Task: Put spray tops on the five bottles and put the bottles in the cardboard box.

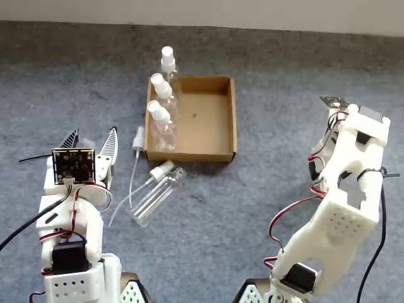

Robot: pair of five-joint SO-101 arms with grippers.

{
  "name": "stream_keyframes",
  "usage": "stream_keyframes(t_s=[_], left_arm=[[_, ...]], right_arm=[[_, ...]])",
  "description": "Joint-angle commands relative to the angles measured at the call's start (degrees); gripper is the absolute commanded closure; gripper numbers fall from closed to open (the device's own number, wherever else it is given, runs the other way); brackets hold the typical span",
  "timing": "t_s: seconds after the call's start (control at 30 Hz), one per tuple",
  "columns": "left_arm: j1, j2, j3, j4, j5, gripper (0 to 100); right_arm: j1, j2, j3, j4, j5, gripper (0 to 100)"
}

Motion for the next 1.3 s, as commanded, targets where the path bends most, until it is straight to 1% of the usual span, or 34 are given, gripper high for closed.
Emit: stream_keyframes(t_s=[0.0, 0.07, 0.23, 0.37, 0.5, 0.57, 0.63, 0.7, 0.8, 0.97, 1.03, 1.1, 1.17, 1.27], left_arm=[[0.48, -0.13, -1.19, -1.23, 0.26, 77], [0.48, -0.13, -1.19, -1.23, 0.26, 77], [0.48, -0.04, -1.19, -1.23, 0.26, 77], [0.48, 0.04, -1.45, -1.23, 0.26, 77], [0.4, 0.22, -2.24, -0.79, 0.26, 77], [0.4, 1.19, -4.79, 2.37, 0.26, 77], [0.4, 5.14, -8.75, 5.63, 0.26, 77], [0.4, 11.91, -13.49, 8.09, 0.26, 77], [0.4, 24.75, -21.67, 12.92, 0.0, 77], [0.75, 43.38, -36.18, 26.2, -0.18, 77], [0.75, 47.16, -40.57, 30.59, -0.35, 77], [0.75, 48.75, -44.18, 33.41, -3.78, 77], [0.66, 49.27, -46.99, 34.46, -7.56, 77], [0.48, 51.91, -49.8, 34.46, -8.44, 77]], right_arm=[[-0.4, -0.84, -1.8, 0.75, 0.62, 78.3], [-0.4, -0.84, -1.8, 0.84, 0.62, 80.2], [-0.13, -1.71, -2.07, 1.01, -0.09, 92.4], [-0.92, -7.96, -3.12, 0.92, -5.63, 98.5], [-4.26, -17.63, -2.24, 0.66, -9.49, 99.5], [-6.37, -22.73, -0.84, 0.4, -10.81, 99.5], [-8.48, -27.74, 1.89, 0.13, -12.13, 99.5], [-10.15, -33.19, 5.93, -2.51, -13.63, 99.5], [-12.0, -42.68, 15.87, -8.48, -15.38, 99.5], [-15.08, -61.58, 38.55, -20.79, -15.38, 99.5], [-15.87, -69.32, 46.29, -24.04, -15.38, 99.5], [-16.48, -76.26, 53.14, -25.27, -15.38, 99.5], [-17.1, -83.03, 57.71, -25.19, -15.38, 99.5], [-18.77, -91.82, 62.11, -25.1, -15.38, 99.5]])
